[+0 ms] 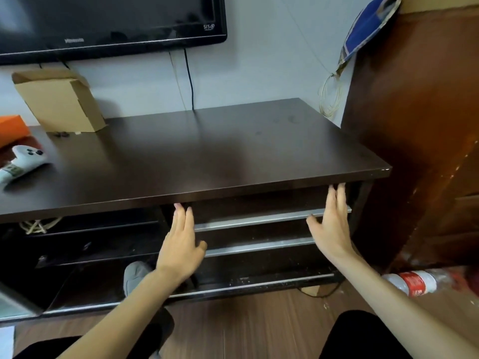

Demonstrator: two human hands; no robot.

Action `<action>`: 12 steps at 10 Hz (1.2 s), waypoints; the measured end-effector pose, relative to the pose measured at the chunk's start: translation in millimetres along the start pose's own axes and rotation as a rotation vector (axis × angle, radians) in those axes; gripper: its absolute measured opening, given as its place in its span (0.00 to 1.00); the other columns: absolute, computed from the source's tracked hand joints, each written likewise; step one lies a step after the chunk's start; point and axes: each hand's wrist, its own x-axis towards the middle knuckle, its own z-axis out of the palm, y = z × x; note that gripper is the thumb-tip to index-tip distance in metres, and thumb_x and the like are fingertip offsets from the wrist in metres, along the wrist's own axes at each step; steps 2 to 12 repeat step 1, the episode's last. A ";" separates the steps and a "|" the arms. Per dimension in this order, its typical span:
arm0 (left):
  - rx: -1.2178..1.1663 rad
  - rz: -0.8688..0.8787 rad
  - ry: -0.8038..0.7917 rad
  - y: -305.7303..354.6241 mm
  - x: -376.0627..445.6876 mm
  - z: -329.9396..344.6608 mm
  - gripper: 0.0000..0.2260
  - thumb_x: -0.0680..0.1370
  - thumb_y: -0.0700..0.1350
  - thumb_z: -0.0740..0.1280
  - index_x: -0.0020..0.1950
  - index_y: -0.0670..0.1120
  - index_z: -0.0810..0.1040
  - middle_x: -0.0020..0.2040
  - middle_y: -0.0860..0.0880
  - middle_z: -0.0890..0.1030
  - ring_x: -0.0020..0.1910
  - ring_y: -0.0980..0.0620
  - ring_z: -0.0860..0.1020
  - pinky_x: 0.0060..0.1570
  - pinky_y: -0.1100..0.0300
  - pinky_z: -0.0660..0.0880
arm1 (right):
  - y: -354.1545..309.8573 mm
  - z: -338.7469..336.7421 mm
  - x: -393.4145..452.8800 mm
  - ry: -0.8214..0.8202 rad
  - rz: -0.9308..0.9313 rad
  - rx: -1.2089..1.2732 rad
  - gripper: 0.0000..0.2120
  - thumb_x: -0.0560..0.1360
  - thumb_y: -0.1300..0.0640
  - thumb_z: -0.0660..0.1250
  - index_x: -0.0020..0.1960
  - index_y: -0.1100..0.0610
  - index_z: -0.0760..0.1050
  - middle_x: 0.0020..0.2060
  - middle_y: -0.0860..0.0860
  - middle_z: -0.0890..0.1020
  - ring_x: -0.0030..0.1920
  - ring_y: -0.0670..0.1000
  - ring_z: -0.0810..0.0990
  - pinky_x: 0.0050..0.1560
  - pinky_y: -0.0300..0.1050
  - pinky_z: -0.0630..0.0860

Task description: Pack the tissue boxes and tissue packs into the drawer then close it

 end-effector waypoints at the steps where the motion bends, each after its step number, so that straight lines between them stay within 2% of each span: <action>1: 0.073 0.016 -0.126 -5.4 -6.2 -27.5 0.28 0.79 0.50 0.64 0.78 0.48 0.62 0.81 0.45 0.55 0.75 0.46 0.65 0.68 0.54 0.68 | 16.9 -24.0 -10.0 -0.135 -0.008 0.092 0.29 0.80 0.62 0.69 0.80 0.53 0.65 0.80 0.49 0.66 0.79 0.46 0.62 0.75 0.45 0.62; 12: 0.073 0.016 -0.126 -5.4 -6.2 -27.5 0.28 0.79 0.50 0.64 0.78 0.48 0.62 0.81 0.45 0.55 0.75 0.46 0.65 0.68 0.54 0.68 | 16.9 -24.0 -10.0 -0.135 -0.008 0.092 0.29 0.80 0.62 0.69 0.80 0.53 0.65 0.80 0.49 0.66 0.79 0.46 0.62 0.75 0.45 0.62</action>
